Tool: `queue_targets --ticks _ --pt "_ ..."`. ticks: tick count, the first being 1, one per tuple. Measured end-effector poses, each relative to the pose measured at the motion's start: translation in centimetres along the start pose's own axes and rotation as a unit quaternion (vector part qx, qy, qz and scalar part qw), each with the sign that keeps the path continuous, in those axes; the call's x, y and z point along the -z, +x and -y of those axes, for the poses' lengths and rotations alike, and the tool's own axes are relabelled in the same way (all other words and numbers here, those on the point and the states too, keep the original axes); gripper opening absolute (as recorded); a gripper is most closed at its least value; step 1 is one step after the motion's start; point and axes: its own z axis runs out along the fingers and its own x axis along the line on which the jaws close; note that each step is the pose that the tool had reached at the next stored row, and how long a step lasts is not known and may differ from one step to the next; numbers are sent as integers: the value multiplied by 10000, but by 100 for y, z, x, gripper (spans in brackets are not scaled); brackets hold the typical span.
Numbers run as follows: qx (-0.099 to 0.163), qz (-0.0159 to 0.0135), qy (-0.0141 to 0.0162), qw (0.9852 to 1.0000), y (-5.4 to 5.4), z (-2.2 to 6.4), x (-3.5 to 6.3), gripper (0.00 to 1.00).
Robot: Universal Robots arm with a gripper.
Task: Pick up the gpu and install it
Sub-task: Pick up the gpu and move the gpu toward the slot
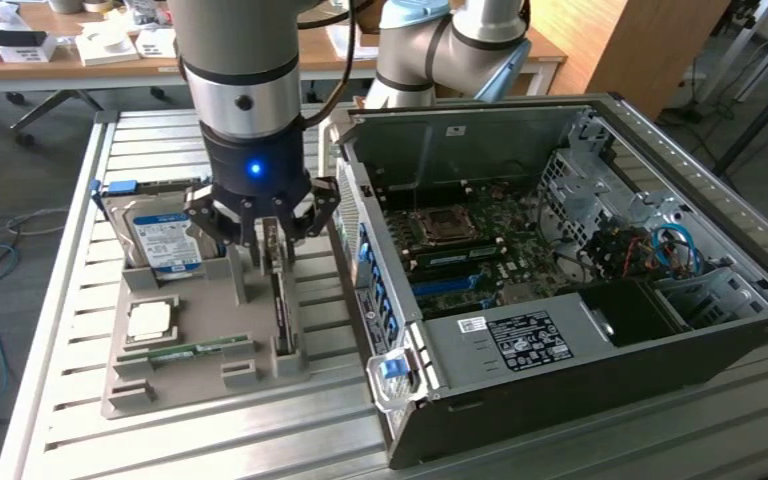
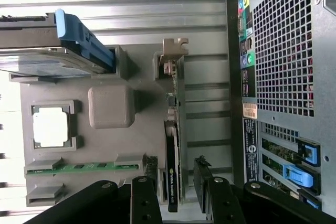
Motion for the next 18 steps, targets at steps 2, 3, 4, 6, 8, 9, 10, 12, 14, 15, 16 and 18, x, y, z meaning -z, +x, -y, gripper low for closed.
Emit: queue_targets --ticks 2,3,4,6,8,9,10,12,14,15,16,18 --pt "0 0 0 10000 1 2 -18 42" --pt "0 0 0 10000 1 2 -25 42" --pt "0 0 0 10000 1 3 -35 42" --pt "0 0 0 10000 1 4 -60 42" --pt "0 0 0 10000 2 5 -83 42" --pt "0 0 0 10000 2 6 -93 42" --pt "0 0 0 10000 3 6 -102 42" --pt "0 0 0 10000 3 7 -120 42" --pt "0 0 0 10000 4 8 -142 42" --pt "0 0 1 10000 4 9 -157 42" --pt "0 0 0 10000 4 9 -175 42" --pt "0 0 0 10000 6 11 -211 42"
